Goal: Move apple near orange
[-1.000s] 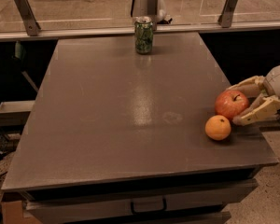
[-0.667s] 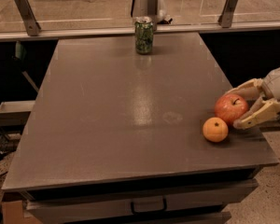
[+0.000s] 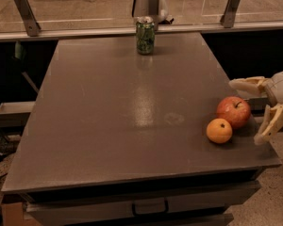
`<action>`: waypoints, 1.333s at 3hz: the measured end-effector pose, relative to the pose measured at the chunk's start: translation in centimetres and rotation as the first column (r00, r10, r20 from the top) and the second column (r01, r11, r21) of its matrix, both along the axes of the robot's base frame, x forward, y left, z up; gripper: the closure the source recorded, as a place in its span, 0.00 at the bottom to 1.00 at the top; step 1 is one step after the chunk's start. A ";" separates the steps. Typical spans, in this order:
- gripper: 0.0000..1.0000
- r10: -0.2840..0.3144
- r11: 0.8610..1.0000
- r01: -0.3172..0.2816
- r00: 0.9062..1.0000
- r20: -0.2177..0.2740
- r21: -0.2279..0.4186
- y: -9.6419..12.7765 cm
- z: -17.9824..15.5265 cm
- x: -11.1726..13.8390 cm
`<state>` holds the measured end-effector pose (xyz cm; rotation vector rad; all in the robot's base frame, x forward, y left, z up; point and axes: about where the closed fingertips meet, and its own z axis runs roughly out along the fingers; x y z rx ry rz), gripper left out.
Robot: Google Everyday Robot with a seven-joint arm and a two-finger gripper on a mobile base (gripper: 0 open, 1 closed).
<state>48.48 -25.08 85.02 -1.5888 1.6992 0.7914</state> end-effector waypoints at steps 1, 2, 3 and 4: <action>0.00 -0.026 1.000 0.026 0.999 0.040 -0.010 -0.6 1.6 -0.3; 0.00 -0.103 0.994 0.108 0.976 0.192 -0.017 -1.8 7.5 -0.8; 0.00 -0.167 0.977 0.205 0.906 0.390 -0.058 -2.3 16.9 -2.0; 0.00 -0.158 0.976 0.208 0.886 0.436 -0.070 -1.5 19.5 -2.8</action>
Offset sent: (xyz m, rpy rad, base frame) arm -0.0241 -0.0479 0.1866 -0.0597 -0.4507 -0.2419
